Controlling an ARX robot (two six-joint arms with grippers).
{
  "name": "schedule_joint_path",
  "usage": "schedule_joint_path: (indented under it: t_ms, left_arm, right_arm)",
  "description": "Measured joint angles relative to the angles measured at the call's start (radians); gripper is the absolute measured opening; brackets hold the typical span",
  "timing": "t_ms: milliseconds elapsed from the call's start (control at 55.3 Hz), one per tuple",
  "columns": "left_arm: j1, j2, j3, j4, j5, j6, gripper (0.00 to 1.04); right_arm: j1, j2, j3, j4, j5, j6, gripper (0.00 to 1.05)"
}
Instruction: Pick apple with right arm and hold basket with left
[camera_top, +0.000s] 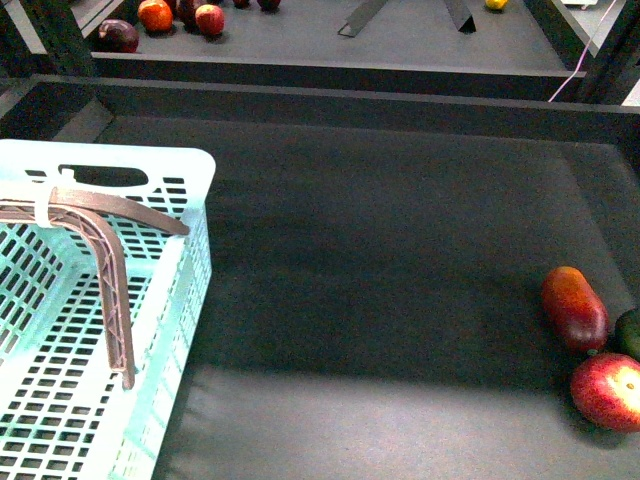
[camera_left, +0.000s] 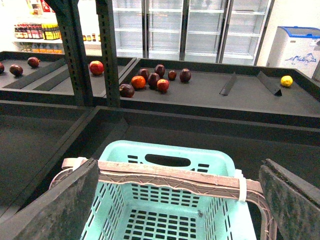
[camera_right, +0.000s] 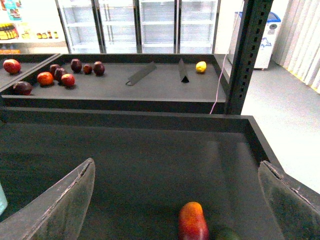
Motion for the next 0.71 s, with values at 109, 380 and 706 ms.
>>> schedule_joint_path:
  t_ms: [109, 380, 706]
  left_arm:
    - [0.0, 0.0, 0.0, 0.0, 0.0, 0.0, 0.97]
    - [0.0, 0.0, 0.0, 0.0, 0.0, 0.0, 0.97]
    - [-0.005, 0.177, 0.098, -0.216, 0.01, -0.187, 0.97]
  right_arm:
    - [0.0, 0.0, 0.0, 0.0, 0.0, 0.0, 0.96]
    - [0.0, 0.0, 0.0, 0.0, 0.0, 0.0, 0.96]
    - [0.0, -0.001, 0.0, 0.0, 0.0, 0.0, 0.96]
